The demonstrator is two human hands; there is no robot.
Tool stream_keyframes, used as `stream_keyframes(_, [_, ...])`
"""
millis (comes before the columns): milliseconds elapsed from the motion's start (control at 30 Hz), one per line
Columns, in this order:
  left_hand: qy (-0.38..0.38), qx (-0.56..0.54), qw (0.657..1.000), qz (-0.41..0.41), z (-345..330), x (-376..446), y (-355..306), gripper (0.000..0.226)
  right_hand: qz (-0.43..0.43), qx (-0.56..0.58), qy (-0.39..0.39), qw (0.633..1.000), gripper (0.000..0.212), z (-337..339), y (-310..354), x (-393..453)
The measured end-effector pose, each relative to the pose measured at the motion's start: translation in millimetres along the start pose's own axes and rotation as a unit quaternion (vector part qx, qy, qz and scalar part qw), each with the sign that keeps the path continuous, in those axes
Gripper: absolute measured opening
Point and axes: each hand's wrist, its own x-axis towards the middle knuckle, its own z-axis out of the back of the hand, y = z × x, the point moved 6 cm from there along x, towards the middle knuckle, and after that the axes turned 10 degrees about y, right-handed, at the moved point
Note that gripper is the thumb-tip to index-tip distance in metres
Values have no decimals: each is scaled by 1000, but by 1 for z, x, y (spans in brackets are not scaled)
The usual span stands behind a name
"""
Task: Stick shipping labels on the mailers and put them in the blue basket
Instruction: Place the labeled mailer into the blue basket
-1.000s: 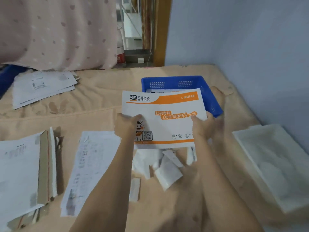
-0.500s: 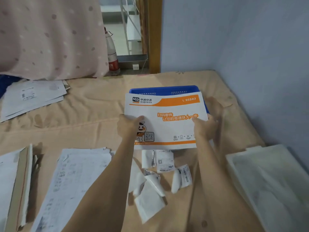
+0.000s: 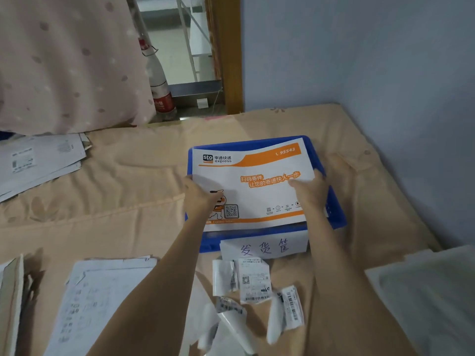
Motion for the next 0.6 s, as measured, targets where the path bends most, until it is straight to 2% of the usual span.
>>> stream_keyframes(167, [-10,80,997,-7,-16,9,0,82,-13,-47,2,999,67,-10,-11,13])
stream_keyframes(300, [0,146,989,16,-31,7,6,88,-36,-91,-19,995,88,-16,-21,14])
stream_keyframes(467, [14,201,979,13,-45,4,17,92,-24,-133,-58,989,68,-20,-22,12])
stream_keyframes(600, [33,225,973,37,-50,7,27,99,-32,-187,-56,980,66,-25,-27,12])
